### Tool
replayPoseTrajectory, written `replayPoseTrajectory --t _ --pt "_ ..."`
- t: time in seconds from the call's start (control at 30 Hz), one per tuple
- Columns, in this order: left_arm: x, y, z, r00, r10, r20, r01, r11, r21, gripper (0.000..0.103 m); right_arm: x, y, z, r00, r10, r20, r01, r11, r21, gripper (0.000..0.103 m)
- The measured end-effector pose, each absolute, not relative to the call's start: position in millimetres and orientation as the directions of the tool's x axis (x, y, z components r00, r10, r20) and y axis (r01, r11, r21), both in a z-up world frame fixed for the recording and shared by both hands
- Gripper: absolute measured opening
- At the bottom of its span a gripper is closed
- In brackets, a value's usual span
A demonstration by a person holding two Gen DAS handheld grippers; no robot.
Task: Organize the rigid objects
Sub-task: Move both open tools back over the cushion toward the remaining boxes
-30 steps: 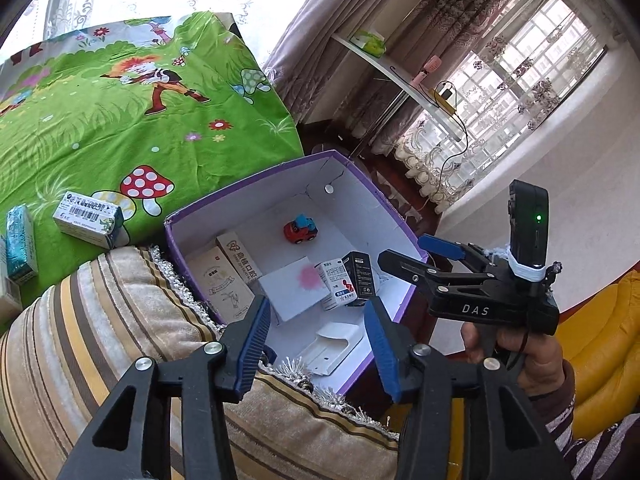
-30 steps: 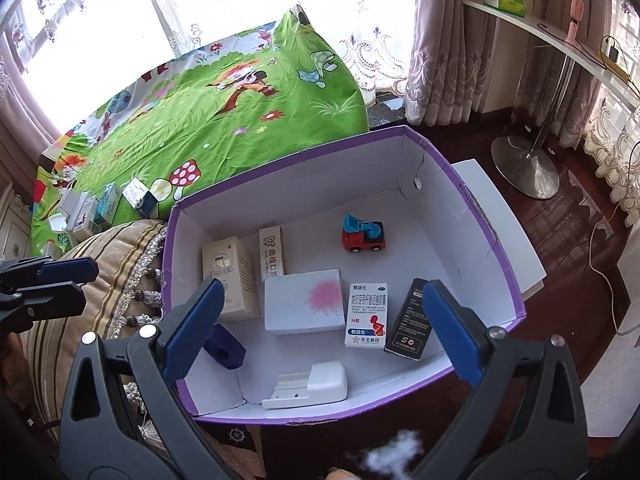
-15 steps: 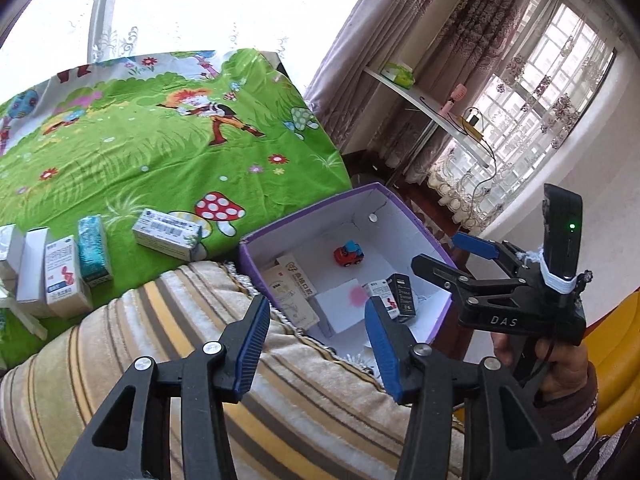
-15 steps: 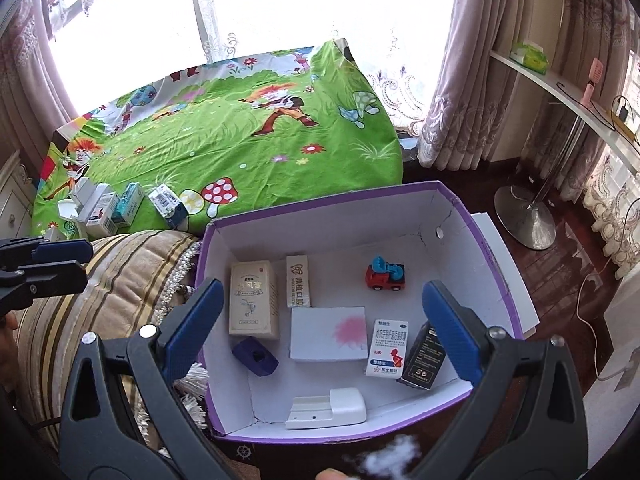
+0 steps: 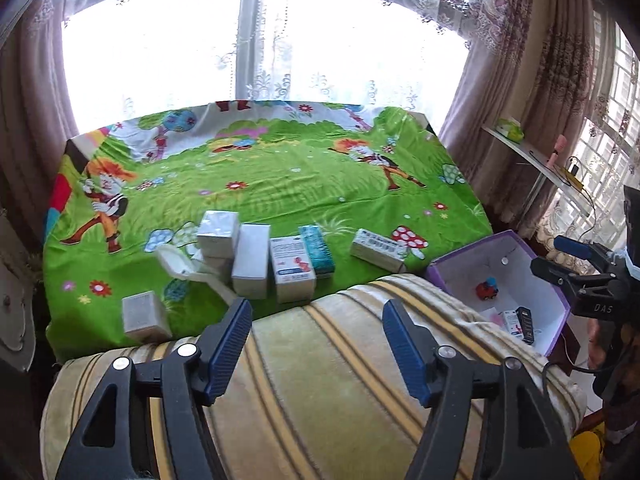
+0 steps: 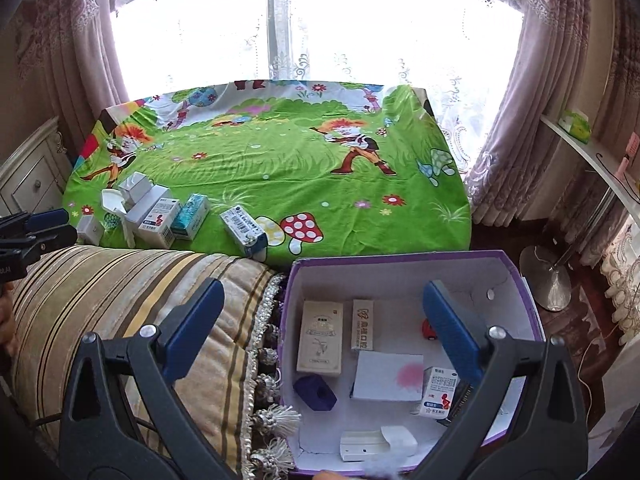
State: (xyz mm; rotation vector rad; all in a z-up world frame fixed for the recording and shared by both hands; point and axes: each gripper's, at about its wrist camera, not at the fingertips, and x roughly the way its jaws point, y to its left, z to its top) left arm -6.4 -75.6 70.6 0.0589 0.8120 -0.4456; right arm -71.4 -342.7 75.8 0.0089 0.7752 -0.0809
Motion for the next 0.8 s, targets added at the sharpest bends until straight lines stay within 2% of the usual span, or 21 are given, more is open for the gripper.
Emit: replayPoseTrajectory --t 0.2,0.47,0.63,0.8 --pt "9 -15 56 0.59 -0.295 -0.751 0.262 0.95 -0.167 0.074 -56 -327 69 0.683 -0.002 -0.73 0.032 0.999 0.028 0.1" --pt "31 19 41 0.54 -0.331 -0.774 0.188 0.944 -0.272 0.074 -31 -317 56 0.627 0.037 -0.778 0.016 0.998 0.06 0.1" --pt "47 31 27 0.493 -0.328 -0.806 0.138 0.944 -0.3 0.074 -13 -308 49 0.6 0.039 -0.799 -0.022 0.999 0.033 0.1" --pt "64 39 16 0.455 -0.271 -0.848 0.073 0.961 -0.268 0.074 8 -293 40 0.567 0.022 -0.824 -0.086 0.996 -0.033 0.1"
